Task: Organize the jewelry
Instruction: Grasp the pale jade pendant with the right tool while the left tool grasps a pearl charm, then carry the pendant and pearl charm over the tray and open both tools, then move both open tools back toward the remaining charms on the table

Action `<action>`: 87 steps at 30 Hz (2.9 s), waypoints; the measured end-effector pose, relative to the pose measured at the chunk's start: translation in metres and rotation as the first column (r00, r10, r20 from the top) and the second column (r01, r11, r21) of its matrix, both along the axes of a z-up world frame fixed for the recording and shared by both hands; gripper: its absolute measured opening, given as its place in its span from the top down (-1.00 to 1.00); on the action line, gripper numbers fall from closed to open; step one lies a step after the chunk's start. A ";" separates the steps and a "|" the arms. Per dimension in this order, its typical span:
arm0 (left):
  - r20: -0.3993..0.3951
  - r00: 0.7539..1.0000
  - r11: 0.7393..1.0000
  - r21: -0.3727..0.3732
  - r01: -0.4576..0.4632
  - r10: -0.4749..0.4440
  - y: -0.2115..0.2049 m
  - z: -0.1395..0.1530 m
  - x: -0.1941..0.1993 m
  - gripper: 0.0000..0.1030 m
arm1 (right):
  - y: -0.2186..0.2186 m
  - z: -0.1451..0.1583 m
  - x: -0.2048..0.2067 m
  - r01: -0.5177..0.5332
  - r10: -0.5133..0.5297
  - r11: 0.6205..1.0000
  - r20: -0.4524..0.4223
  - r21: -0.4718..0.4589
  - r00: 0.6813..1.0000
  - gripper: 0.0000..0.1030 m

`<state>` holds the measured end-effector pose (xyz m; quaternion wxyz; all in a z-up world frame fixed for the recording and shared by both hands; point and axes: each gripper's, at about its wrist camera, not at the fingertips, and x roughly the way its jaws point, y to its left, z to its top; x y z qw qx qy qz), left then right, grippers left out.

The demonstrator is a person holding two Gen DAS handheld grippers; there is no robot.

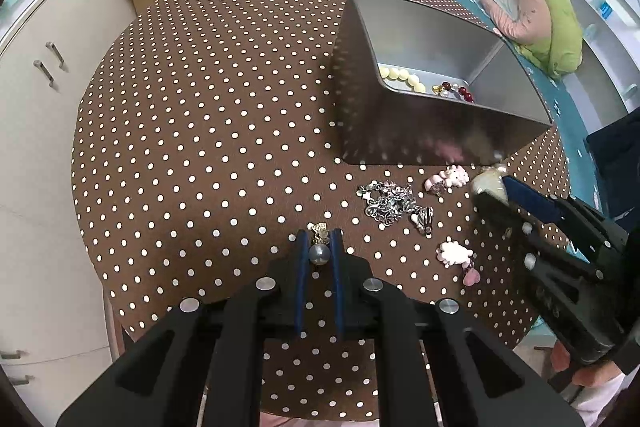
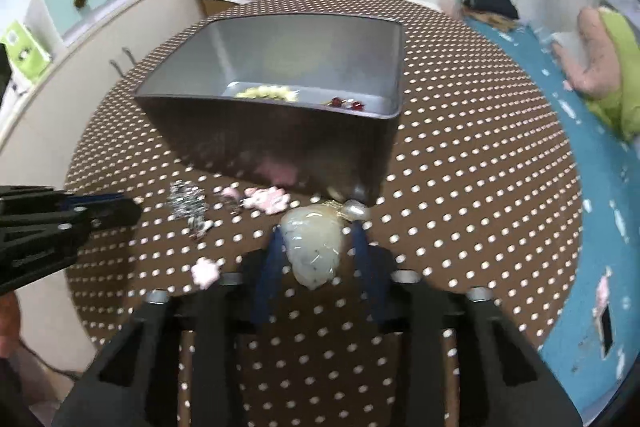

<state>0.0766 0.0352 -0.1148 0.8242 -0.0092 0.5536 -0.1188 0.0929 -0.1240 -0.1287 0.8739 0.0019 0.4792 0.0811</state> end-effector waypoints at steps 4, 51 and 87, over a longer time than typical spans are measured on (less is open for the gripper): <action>0.015 1.000 1.000 0.000 -0.005 0.005 0.000 0.007 0.000 0.82 | -0.011 0.002 0.000 0.023 -0.023 0.998 -0.016 0.054 1.000 0.44; 0.152 0.986 0.993 -0.083 0.081 -0.068 -0.050 0.081 0.074 0.79 | -0.029 0.075 0.045 0.046 -0.070 0.986 0.147 0.161 0.987 0.39; 0.063 0.998 1.000 -0.018 -0.007 0.008 0.012 0.043 0.014 0.00 | -0.061 0.022 -0.026 0.120 -0.123 0.982 0.012 0.149 0.992 -0.37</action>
